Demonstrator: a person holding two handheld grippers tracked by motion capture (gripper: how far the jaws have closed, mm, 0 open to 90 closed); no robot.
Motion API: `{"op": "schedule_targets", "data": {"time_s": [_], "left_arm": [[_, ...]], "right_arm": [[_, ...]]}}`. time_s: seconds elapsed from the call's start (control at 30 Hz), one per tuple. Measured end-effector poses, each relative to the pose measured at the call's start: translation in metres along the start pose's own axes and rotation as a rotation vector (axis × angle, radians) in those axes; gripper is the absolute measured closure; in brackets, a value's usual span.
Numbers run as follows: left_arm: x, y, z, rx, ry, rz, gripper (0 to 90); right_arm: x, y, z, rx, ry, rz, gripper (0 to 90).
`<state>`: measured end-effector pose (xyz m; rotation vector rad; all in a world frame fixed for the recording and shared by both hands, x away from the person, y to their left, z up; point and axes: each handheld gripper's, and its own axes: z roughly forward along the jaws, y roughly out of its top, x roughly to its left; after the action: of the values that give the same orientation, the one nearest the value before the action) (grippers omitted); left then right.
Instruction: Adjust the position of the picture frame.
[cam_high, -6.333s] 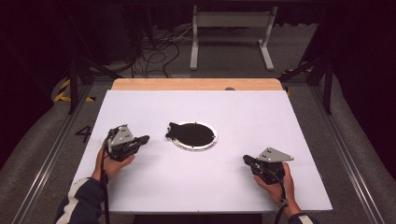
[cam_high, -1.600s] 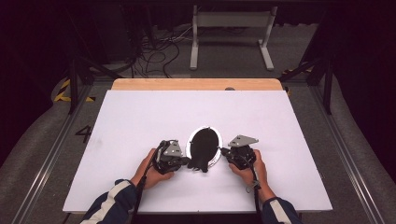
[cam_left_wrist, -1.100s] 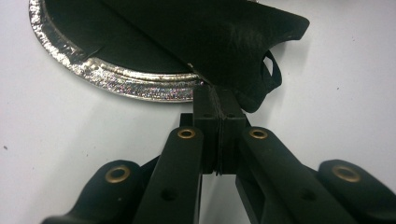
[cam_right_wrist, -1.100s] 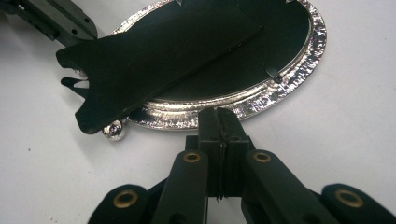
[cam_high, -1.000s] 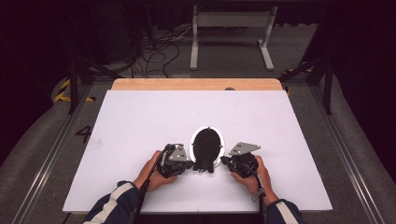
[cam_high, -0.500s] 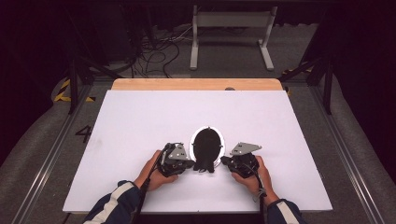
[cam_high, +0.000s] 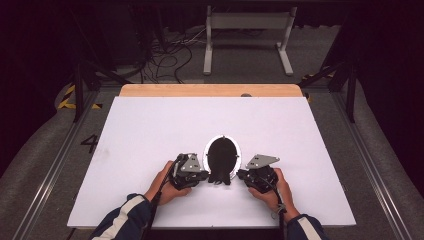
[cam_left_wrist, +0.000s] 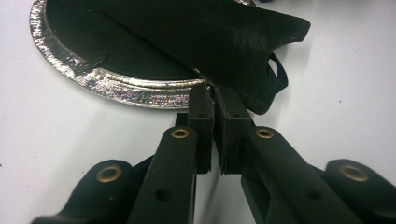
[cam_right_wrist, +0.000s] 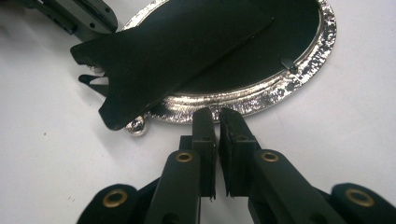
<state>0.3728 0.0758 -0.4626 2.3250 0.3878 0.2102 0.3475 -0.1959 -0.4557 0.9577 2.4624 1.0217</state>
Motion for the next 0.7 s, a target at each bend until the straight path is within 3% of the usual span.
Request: {"op": "schedule_targets", "data": {"time_s": [0.47, 0.7], "left_arm": [[-0.004, 0.003, 0.003, -0.01, -0.035, -0.005, 87.5], [-0.0051, 0.0041, 0.003, 0.0, -0.018, 0.016, 83.8]], "right_arm": [[0.0082, -0.0014, -0.0048, 0.027, 0.039, -0.035, 81.3], [0.0079, -0.0016, -0.0047, 0.025, 0.044, -0.042, 80.5]]}}
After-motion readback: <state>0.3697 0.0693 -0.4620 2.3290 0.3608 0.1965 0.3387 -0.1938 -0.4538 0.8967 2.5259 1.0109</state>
